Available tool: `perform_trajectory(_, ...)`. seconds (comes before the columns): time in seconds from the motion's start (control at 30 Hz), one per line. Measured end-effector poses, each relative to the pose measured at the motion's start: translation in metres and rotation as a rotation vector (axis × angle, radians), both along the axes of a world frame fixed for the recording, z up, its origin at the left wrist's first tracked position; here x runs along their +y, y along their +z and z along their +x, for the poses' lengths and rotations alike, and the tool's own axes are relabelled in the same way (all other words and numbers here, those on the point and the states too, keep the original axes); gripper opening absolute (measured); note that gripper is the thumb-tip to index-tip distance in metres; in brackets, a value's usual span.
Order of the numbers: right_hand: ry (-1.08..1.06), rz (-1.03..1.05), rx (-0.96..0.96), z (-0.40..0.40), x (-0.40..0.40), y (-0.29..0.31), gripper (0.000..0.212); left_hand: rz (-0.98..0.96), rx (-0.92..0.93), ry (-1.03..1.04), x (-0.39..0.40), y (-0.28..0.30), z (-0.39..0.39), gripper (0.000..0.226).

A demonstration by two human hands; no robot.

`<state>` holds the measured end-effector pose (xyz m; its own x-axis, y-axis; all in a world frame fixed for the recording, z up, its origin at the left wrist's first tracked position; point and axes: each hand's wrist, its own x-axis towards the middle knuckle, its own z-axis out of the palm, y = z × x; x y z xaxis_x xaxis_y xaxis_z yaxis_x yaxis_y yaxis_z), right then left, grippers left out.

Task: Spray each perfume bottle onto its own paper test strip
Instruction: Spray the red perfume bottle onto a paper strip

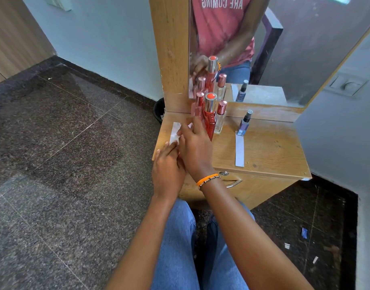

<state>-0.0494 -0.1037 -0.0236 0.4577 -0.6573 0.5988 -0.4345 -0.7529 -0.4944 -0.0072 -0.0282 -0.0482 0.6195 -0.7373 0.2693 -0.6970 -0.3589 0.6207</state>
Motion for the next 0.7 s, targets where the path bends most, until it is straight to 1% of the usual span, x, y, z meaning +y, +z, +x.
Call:
perform_trajectory(0.1,0.028,0.029,-0.067,-0.005,0.003,0.0,0.008,-0.022,-0.01,-0.016,0.0,0.0,0.001,0.036)
perform_trajectory(0.17,0.042,0.056,-0.116,-0.009,0.006,0.003,0.01,-0.075,0.024,-0.023,0.001,0.002,0.0,0.042)
perform_trajectory(0.23,0.052,0.096,-0.195,-0.015,0.009,0.01,0.011,-0.124,0.085,-0.016,0.002,0.006,-0.002,0.045)
perform_trajectory(0.3,0.059,0.148,-0.304,-0.024,0.013,0.02,0.013,-0.146,0.105,-0.018,0.004,0.007,-0.003,0.046)
perform_trajectory(0.37,0.023,0.161,-0.415,-0.037,0.015,0.031,0.017,-0.145,0.095,-0.018,0.004,0.008,-0.005,0.046)
perform_trajectory(0.43,-0.047,0.153,-0.472,-0.054,0.012,0.036,0.018,-0.158,0.069,-0.031,0.002,0.009,-0.009,0.043)
perform_trajectory(0.5,-0.116,0.212,-0.414,-0.07,0.004,0.034,0.012,-0.183,0.09,-0.054,-0.003,0.012,-0.015,0.041)
perform_trajectory(0.6,-0.174,0.372,-0.283,-0.088,-0.01,0.022,0.009,-0.194,0.172,-0.092,-0.013,0.02,-0.026,0.044)
perform_trajectory(0.7,-0.216,0.494,-0.174,-0.093,-0.018,0.01,0.021,-0.202,0.247,-0.12,-0.025,0.03,-0.031,0.049)
